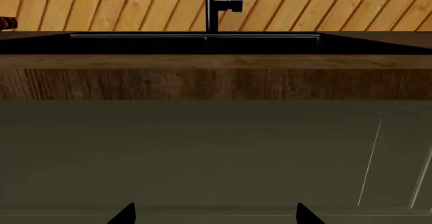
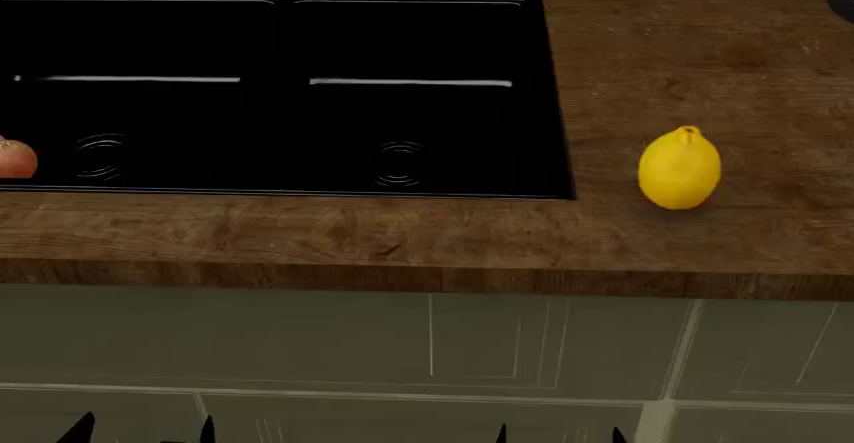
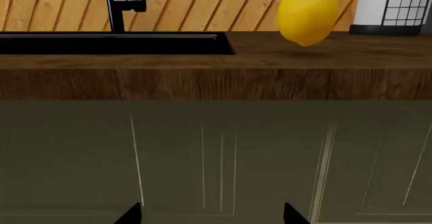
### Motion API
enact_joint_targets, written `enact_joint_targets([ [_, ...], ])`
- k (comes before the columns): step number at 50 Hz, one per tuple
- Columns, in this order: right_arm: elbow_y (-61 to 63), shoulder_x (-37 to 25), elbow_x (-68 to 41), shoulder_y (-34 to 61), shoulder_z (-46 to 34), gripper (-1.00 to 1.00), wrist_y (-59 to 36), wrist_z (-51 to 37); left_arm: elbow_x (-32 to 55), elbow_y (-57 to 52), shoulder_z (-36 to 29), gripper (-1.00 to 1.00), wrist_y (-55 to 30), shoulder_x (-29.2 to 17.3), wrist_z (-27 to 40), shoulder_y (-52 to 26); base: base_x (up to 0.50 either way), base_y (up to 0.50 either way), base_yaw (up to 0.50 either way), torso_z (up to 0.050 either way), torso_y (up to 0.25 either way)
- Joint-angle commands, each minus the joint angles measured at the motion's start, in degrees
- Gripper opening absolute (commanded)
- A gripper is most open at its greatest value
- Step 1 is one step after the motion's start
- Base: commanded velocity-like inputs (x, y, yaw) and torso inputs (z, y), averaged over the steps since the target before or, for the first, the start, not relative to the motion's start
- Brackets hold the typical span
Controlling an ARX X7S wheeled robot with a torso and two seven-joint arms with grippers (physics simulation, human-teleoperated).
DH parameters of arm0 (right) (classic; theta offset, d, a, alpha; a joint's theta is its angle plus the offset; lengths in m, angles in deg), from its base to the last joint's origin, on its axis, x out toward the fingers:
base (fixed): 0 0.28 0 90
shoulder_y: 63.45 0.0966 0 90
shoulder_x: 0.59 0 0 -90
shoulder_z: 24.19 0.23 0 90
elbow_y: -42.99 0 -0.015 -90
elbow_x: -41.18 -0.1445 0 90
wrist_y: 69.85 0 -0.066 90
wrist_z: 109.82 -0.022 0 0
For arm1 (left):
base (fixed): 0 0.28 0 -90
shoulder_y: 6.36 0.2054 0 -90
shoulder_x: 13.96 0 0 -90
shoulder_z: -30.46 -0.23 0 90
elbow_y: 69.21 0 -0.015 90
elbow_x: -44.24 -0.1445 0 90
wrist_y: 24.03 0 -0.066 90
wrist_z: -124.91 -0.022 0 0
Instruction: Pick the lemon from the counter and place it in the sink
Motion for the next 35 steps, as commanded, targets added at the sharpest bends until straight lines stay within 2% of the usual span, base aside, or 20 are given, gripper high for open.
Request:
enact_joint_targets([
  [1,-0.5,-2.8,-2.8,0.3,-3.4,1.00,0.4,-3.4,1.4,0.8,-1.7,1.00,0.7,-1.4,1.7,-0.2,0.00,0.00,0.00,0.000,0.000],
  [35,1.9,-5.5,-4.1,-1.3,-6.2,1.00,0.8,-7.5,5.1,-0.9,-4.7,1.00,-1.2,-4.7,6.9,0.0,0.00,0.00,0.00,0.000,0.000],
])
